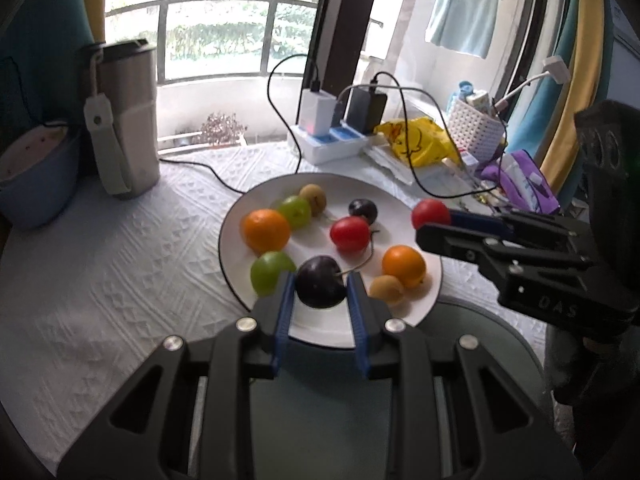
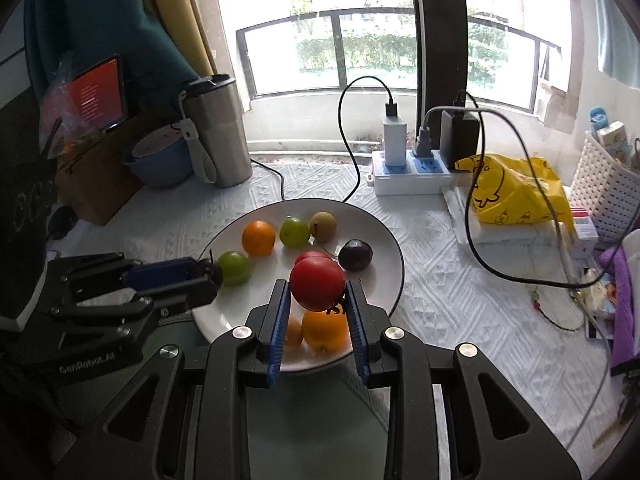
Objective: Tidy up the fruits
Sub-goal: 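Carry the plum and red tomato over the bowl with both grippers, then open both grippers to release the plum and tomato into the bowl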
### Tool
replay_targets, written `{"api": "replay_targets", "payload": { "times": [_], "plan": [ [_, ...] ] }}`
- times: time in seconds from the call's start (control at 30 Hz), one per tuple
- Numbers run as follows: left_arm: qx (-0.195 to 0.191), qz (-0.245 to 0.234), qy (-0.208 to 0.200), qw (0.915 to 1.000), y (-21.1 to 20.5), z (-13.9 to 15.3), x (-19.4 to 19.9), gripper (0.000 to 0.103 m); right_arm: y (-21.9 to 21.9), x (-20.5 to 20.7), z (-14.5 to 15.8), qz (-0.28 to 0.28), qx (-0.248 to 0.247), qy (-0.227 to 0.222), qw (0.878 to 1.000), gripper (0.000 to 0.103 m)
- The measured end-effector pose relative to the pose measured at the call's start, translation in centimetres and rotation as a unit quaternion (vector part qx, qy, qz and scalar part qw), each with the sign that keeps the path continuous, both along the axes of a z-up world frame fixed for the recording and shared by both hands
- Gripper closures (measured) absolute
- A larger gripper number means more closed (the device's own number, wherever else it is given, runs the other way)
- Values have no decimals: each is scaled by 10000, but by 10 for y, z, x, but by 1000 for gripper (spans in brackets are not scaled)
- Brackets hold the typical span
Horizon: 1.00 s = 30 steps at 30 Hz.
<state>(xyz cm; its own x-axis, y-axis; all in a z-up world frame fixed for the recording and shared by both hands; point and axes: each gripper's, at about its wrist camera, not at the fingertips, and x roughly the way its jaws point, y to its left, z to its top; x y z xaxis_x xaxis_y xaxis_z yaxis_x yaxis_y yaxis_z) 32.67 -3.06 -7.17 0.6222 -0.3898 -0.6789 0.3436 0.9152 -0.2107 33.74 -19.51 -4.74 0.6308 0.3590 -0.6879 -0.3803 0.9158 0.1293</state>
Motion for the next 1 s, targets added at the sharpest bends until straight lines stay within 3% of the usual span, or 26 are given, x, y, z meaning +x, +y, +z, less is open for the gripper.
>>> {"api": "replay_targets", "payload": {
  "times": [0.23, 0.73, 0.87, 1.0],
  "plan": [
    [-54, -23, 269, 9996, -1, -16, 13, 75, 7, 17, -15, 98, 60, 145, 9998, 73],
    [34, 15, 346, 9994, -6, -17, 16, 74, 20, 13, -22, 234, -62, 148, 9996, 73],
    [21, 177, 267, 9995, 0, -10, 10, 70, 22, 10, -20, 158, -180, 113, 9996, 73],
    [-1, 358, 218, 9991, 8, -3, 2, 58, 22, 5, -16, 53, -228, 91, 9997, 73]
  ]
}}
